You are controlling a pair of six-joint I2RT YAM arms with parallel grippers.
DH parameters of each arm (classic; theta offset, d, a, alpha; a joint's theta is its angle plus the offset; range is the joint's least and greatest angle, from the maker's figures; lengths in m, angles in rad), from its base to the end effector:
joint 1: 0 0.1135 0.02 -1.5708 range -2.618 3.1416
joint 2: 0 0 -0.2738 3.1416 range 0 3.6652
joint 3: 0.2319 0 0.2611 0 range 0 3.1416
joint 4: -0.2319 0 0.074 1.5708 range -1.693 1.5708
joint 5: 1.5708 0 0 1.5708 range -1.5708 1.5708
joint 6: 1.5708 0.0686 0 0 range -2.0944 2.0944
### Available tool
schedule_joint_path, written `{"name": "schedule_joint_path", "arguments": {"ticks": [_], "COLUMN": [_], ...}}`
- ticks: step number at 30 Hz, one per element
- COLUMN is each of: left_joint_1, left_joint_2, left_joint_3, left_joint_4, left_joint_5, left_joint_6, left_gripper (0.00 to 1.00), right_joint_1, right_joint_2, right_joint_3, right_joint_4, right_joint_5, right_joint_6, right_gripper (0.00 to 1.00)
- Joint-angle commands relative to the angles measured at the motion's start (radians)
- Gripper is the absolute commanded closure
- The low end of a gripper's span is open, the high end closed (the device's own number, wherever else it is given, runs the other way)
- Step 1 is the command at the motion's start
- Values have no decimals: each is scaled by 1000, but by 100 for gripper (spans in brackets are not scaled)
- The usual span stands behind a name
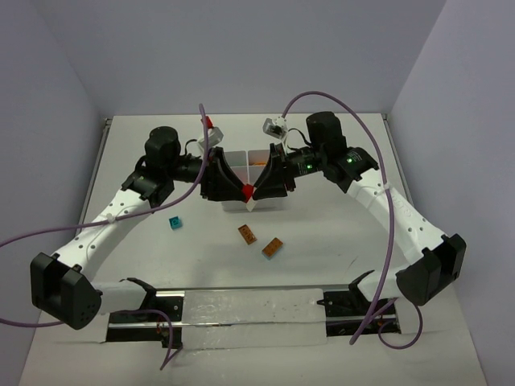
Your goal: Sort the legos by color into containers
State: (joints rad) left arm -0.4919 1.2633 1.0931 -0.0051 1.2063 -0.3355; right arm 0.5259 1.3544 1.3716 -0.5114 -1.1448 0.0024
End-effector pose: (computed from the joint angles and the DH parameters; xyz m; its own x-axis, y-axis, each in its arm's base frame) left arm 0.2295 -0.1957 0.3734 -0.4676 0.1174 -0.8761 0.8741 -0.0865 -0.4781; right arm 0.2319 0.2068 0.3967 -0.4124 -0.2382 -0.8793 -0.8998 -0.0445 0.4341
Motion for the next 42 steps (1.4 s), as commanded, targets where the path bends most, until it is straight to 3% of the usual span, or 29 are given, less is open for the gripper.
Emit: {"name": "schedule_joint_path", "arguments": {"ticks": [1,3,6,14,19,21,25,27,35,39,42], "left_joint_1": [-4,-1,13,163,195,179,86,60,-17,-21,-29], "left_joint_2": [7,3,2,27,42,57,196,239,290,357,393], "left_joint_3": [45,45,59,89,103,112,250,257,218,243,261], "left_joint_4": [8,0,-91,-240,-267,-274,-480,-485,-383,-380,-383], "left_joint_5": [-13,-27,-66,-96,-155,-242,-652,-773,-1021,-1059,-1072], "left_joint_6": [-7,8,50,153,235,281,463,460,414,403,400], "left_gripper": [100,100,100,100,100,100,100,100,100,99,92], "right_joint_1": [16,16,17,-2,-29,-38,-41,-43,-44,-46,-47], "right_joint_2": [-1,7,2,-33,-24,-23,-23,-15,3,6,9], "right_joint_3": [6,15,15,-38,-52,-56,-66,-61,-60,-63,-63], "right_joint_4": [-5,-41,-76,-107,-99,-81,2,16,48,40,37], "right_joint_5": [-6,10,40,91,127,155,322,378,521,530,529], "right_joint_6": [-45,-73,-102,-153,-150,-139,-70,-48,-5,-5,-5], "right_gripper": [72,89,99,100,100,100,100,100,100,100,100]}}
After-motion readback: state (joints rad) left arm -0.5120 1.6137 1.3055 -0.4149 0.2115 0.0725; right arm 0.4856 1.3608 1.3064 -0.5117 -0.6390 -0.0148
